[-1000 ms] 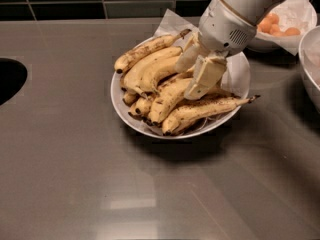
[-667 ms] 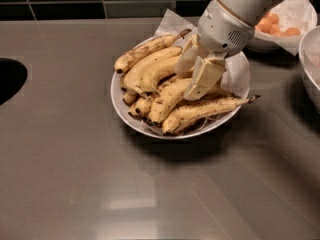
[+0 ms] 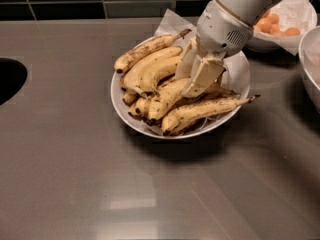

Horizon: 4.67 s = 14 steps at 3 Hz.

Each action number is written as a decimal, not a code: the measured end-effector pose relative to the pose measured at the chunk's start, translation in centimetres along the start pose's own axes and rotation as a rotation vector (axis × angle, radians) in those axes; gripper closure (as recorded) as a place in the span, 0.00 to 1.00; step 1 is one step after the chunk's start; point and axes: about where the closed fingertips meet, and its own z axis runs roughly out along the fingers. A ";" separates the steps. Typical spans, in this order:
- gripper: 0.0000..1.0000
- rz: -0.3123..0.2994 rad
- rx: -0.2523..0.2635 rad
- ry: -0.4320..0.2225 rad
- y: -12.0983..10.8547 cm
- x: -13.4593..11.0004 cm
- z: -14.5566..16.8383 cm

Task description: Pick banana from white bowl

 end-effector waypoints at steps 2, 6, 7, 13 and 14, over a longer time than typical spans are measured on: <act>1.00 -0.015 0.029 -0.009 -0.4 -0.5 -0.3; 1.00 -0.035 0.132 0.007 1.2 -1.6 -4.0; 1.00 -0.018 0.166 -0.004 1.8 -0.5 -5.0; 1.00 -0.078 0.248 0.061 4.1 -4.6 -7.7; 1.00 -0.098 0.258 0.065 4.3 -5.4 -8.1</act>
Offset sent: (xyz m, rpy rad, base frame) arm -0.0018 -0.0003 0.0103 0.0130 -0.0373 0.0127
